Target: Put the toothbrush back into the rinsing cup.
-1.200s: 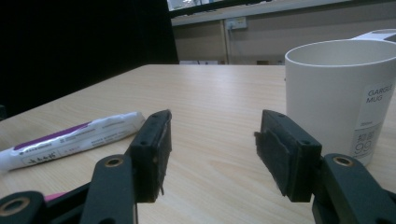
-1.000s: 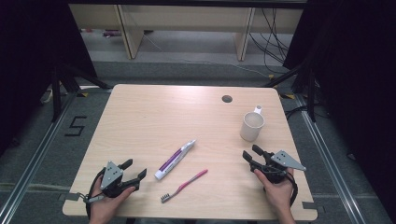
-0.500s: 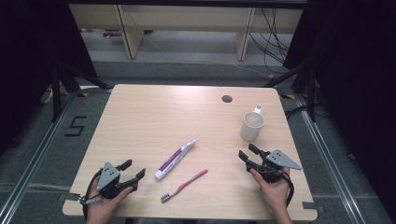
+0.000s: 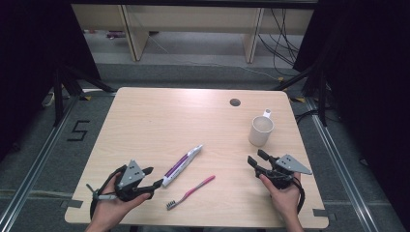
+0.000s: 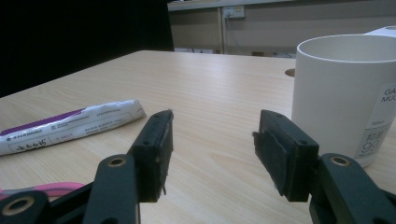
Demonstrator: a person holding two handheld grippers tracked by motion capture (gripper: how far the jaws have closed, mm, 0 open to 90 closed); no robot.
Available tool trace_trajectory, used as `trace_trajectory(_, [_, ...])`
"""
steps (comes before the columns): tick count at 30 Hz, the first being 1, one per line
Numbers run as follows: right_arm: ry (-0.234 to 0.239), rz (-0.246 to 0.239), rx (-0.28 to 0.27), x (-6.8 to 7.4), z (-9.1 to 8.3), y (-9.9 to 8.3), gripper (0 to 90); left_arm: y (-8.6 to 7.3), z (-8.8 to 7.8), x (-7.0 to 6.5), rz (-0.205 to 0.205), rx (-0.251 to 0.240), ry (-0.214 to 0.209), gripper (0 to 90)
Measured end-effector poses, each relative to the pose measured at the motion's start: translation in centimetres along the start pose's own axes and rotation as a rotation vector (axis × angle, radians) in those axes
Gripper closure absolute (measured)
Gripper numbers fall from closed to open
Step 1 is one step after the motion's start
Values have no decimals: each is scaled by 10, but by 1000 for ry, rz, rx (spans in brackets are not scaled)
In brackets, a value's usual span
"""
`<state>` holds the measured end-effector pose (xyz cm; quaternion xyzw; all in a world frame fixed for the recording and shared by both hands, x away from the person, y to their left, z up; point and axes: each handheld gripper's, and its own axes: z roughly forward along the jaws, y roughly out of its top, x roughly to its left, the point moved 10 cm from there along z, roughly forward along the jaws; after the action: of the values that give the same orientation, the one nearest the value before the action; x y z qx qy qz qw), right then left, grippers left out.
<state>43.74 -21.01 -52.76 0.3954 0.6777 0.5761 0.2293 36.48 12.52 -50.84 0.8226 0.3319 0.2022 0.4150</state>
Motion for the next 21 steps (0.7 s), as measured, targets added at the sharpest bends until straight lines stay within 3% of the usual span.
trace_trajectory(3, [4,3,21,1,0,-1,461,1,7,-8,55,104,-44,466])
trace_trajectory(4, [2,4,24,1,-1,-1,461,-1,7,-8,107,177,-60,471])
trace_trajectory(5, [-25,-31,12,-4,-1,0,460,0,11,-12,98,211,-68,476])
trace_trajectory(8, [-15,5,33,-2,0,-3,457,8,17,-23,97,274,-99,506])
trace_trajectory(13, [3,4,10,-1,2,-1,453,15,24,-41,83,413,-182,545])
trace_trajectory(16, [-6,-17,7,-2,2,0,453,13,33,-44,139,515,-196,571])
trace_trajectory(18, [8,-31,6,-2,1,0,453,14,41,-46,155,552,-195,582])
trace_trajectory(21, [8,-30,4,-2,2,1,453,17,46,-50,168,559,-211,591])
